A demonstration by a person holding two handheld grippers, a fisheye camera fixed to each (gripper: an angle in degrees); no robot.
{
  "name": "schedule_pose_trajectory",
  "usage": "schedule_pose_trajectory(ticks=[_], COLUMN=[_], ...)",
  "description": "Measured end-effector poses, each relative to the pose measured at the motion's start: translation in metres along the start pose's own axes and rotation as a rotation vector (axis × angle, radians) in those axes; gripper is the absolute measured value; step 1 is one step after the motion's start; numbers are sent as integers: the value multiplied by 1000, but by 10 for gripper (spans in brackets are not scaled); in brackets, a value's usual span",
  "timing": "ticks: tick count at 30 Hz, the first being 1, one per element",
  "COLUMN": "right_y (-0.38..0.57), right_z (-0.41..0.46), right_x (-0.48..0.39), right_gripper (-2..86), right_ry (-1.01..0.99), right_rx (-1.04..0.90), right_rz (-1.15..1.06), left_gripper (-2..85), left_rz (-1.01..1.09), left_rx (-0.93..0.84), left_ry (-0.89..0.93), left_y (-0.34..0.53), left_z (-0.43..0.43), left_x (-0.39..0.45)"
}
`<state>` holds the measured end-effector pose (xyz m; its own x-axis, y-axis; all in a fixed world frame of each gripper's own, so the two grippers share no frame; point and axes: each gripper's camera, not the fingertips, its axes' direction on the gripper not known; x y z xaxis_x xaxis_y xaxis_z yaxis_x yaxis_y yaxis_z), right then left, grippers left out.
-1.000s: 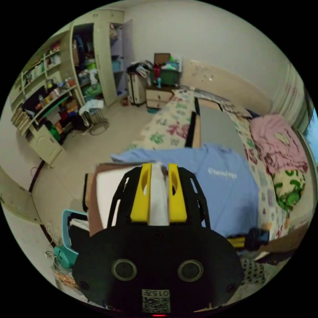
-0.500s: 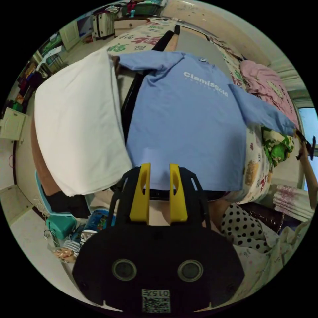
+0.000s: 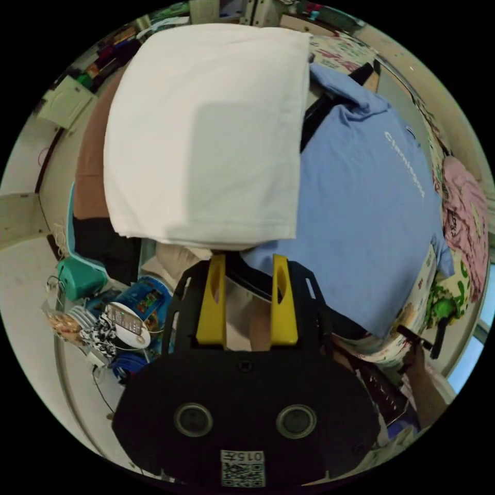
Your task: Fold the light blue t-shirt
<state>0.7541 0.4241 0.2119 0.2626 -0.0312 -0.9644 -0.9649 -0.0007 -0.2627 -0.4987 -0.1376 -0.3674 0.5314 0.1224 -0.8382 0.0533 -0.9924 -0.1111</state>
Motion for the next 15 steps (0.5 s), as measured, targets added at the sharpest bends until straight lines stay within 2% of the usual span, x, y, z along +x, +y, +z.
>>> schedule_pose_trajectory(ticks=[4,5,9,15], right_y=[-13,-17,-22,-40], right_z=[1,-1,-18,-2], right_x=[22,28,37,24], right_gripper=[53,21,1,-3], right_ry=[-119,-105,-38,161], right_rx=[-48,-76,-87,-103], right_rz=[75,76,18,-22], left_gripper=[42,35,10,4], left_rz=[-32,-35,33,146], left_rx=[-85,-88,-51,-81], left_ry=[131,128,134,-71], left_y=[-14,-15,-10,-11], left_z=[12,10,-20,-31], left_x=[11,14,38,106])
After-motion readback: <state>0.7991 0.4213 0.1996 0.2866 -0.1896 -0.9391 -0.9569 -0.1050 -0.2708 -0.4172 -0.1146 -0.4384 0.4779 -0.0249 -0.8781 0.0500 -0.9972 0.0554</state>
